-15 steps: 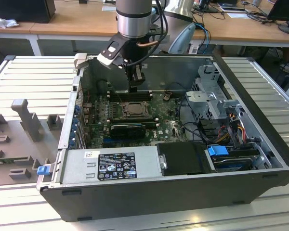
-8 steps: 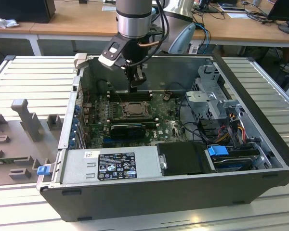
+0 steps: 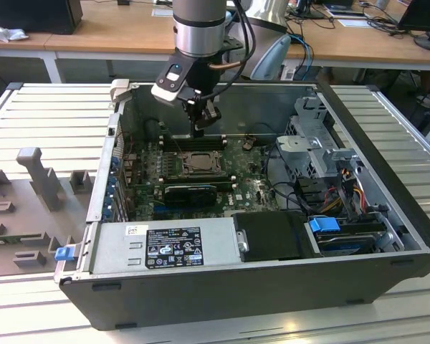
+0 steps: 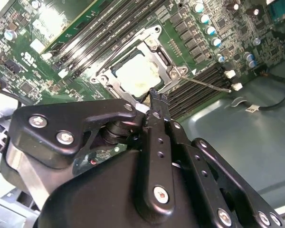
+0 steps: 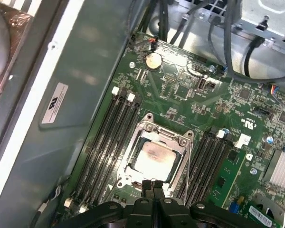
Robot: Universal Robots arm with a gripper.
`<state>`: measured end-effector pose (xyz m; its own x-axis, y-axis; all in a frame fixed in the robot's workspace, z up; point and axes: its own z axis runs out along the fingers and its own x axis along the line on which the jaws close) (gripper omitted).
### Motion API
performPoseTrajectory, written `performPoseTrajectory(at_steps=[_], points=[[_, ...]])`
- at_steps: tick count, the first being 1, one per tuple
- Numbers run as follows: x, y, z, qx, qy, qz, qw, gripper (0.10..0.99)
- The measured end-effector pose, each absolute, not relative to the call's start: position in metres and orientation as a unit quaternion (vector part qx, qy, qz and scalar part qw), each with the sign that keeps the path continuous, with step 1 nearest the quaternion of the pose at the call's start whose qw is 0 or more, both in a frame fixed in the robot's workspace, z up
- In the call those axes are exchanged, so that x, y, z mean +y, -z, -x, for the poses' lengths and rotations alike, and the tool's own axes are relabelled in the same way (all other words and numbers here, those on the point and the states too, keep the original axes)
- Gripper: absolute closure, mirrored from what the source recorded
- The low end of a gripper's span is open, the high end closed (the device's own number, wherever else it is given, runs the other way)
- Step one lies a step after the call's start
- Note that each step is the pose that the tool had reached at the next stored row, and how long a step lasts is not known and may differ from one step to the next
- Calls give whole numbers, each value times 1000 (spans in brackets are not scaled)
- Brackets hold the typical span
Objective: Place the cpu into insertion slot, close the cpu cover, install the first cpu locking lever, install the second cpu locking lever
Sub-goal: 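Install the first cpu locking lever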
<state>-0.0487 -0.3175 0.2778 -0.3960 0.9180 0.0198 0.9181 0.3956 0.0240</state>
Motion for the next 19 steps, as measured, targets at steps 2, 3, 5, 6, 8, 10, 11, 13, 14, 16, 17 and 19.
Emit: performPoseTrajectory(at_steps=[2, 3, 5, 6, 8, 10, 11, 13, 14, 16, 17, 19], points=[[-317, -278, 49, -840, 16, 543, 2, 980], [-317, -278, 49, -842, 16, 540, 2, 980], [-317, -278, 49, -847, 15, 532, 2, 980], [-317, -278, 49, -849, 15, 528, 2, 980], [-317, -278, 49, -854, 15, 521, 2, 980], [-317, -278, 49, -859, 15, 511, 2, 980], [-317, -278, 49, -861, 15, 508, 2, 980], [-317, -278, 49, -864, 15, 503, 3, 980], [-317, -278, 49, -865, 15, 501, 3, 980], [-317, -278, 49, -868, 15, 496, 3, 980], [-317, -278, 49, -869, 15, 494, 3, 980], [-317, -278, 49, -872, 15, 490, 3, 980]])
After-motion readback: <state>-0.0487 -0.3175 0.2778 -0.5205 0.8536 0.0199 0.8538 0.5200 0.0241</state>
